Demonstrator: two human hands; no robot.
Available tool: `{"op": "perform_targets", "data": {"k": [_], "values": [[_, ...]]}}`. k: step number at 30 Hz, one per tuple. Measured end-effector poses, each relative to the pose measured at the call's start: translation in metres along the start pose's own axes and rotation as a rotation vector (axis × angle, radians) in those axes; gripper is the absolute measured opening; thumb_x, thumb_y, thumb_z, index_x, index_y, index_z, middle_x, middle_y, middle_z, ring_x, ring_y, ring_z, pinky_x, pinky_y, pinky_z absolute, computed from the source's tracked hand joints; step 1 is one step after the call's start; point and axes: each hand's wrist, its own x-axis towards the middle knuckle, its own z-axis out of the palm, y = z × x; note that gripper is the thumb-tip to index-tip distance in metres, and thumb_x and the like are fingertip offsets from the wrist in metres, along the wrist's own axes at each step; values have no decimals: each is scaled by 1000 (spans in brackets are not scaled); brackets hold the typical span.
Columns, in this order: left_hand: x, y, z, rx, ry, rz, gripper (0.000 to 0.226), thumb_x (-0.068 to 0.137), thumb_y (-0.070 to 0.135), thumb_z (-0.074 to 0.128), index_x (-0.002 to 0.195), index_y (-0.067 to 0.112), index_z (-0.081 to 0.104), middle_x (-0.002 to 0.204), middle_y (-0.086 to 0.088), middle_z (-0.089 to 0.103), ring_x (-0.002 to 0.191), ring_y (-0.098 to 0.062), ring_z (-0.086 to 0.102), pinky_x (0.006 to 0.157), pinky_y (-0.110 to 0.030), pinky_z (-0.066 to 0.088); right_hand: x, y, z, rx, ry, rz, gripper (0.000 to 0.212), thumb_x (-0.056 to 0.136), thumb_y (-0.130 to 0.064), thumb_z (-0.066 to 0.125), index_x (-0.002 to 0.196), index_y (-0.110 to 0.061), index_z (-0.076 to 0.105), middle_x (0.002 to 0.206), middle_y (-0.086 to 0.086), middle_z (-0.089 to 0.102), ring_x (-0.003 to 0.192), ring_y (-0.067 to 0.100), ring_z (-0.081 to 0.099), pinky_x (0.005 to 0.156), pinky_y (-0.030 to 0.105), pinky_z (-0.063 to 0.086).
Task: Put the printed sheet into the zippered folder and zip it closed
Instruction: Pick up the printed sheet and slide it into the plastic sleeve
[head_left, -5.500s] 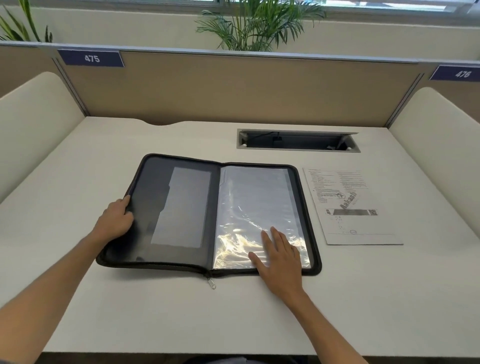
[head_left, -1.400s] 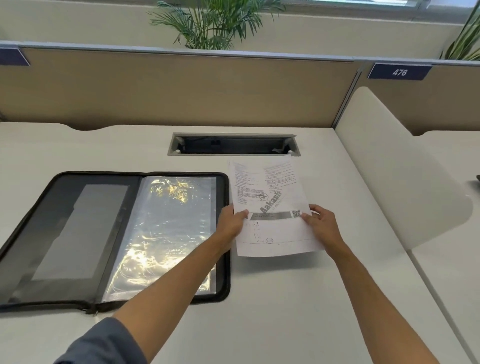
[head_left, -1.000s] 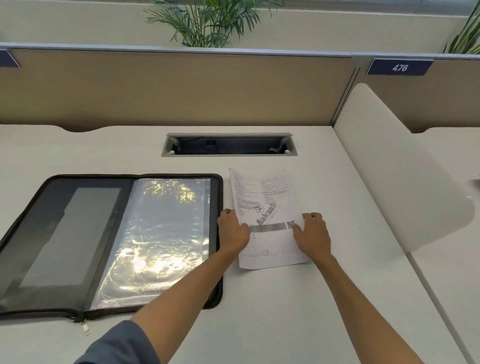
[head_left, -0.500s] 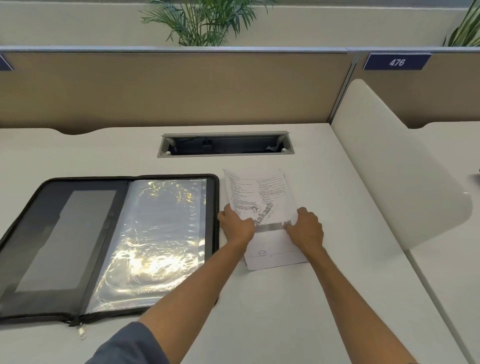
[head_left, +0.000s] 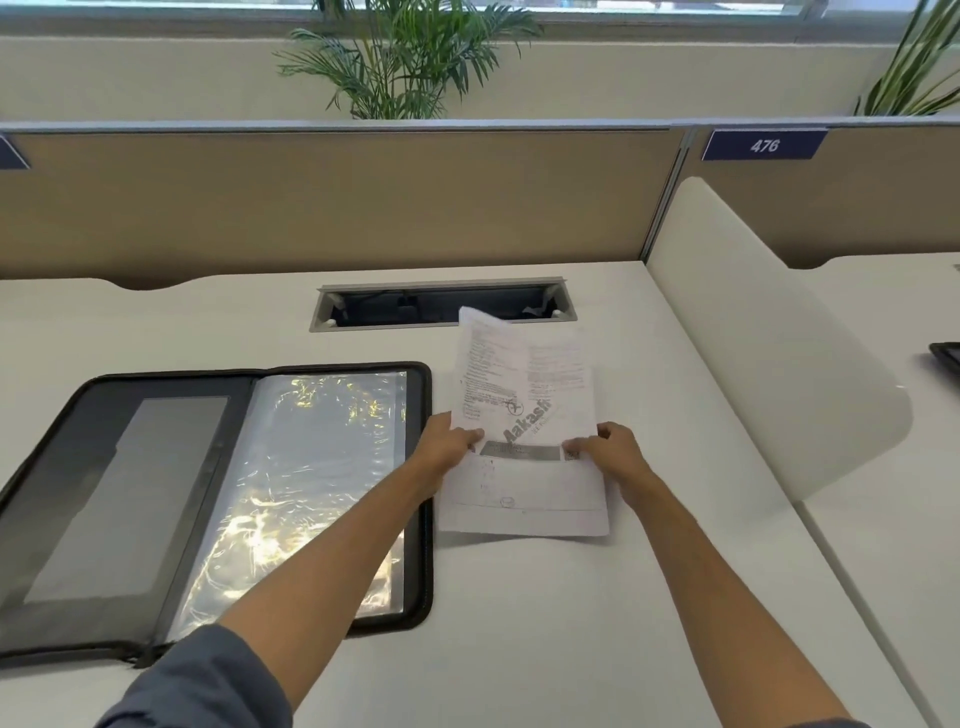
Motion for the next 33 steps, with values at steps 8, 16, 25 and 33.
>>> {"op": "perform_targets", "data": {"k": [8,16,25,33], "values": [[-21,43,-21,-119,-115,302,29,93,11,59,121,8,62,115,-7,71,104,-27,68,86,-45,57,-32,-50,-29,444,-105,-381,31,83,-11,73,114,-11,69,106,9,74,94,27,72,71,30,59],[-30,58,-19,-183,-116,424,38,87,12,67,124,14,58,115,-6,70,102,-26,68,82,-44,58,-69,-68,-36,417,-49,-635,24,84,-14,74,106,-24,73,104,0,75,93,18,73,72,22,58],[-32,65,-9,-181,-110,502,25,91,13,62,114,24,64,105,5,74,95,-16,71,68,-27,58,-77,-64,-33,380,48,-671,19,87,-13,70,99,-28,73,96,-5,76,87,15,73,67,20,57],[-29,61,-11,-159,-145,521,38,83,22,72,119,21,62,109,2,74,96,-18,71,74,-33,61,-74,-54,-37,386,15,-672,28,80,-11,77,104,-25,72,101,-3,76,91,16,72,69,19,56]]}}
